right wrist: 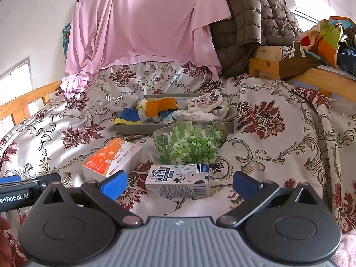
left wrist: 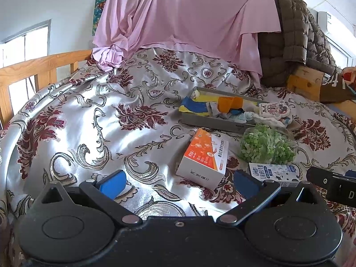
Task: Organize soft objects
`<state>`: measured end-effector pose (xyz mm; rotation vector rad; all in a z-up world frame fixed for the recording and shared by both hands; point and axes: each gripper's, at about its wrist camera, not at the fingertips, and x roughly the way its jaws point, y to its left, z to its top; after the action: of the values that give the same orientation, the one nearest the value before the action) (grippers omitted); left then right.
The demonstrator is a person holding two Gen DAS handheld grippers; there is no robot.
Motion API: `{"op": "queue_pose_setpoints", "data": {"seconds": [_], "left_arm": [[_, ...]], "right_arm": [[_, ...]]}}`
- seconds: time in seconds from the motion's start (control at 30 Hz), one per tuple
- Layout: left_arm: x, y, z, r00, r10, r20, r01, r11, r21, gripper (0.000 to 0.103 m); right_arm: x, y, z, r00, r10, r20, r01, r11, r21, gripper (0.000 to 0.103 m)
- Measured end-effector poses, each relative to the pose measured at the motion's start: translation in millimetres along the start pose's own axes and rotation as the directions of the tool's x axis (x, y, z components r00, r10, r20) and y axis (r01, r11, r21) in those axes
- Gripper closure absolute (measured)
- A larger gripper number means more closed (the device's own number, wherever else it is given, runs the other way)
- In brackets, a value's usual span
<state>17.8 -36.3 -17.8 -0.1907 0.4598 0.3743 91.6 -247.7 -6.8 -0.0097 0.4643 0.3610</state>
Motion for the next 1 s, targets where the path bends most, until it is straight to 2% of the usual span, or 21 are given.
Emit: {"op": "queue_pose_setpoints", "data": {"seconds": [0.47,0.57,0.73,1.0], "left_arm": [[-3,-1,1,1.000,-0.016,0.010,0.016,1.000,-0.002,0.001],[-4,-5,1,1.000,-0.006,0.012,0.006,1.000,0.030,0.001],[-7,-10,0,0.998,-0.058,0.011,0.057,0.998,0.038,0.001],[-9,-14,1,0.999,-0.031,0.014,0.030,0.998,0.063,0.001]], "right_arm": [[0,1,0,1.000,-0.001,0.000,0.001,1.000,0.000,0.000],[0,1,0,1.000,-0.001,-0.001,0.001,1.000,-0.001,0.000],[0,1,0,1.000,-0.001,-0.001,0.001,1.000,0.000,0.000],[0,1,0,1.000,-0.001,-0.002,0.001,1.000,-0.001,0.000]]}}
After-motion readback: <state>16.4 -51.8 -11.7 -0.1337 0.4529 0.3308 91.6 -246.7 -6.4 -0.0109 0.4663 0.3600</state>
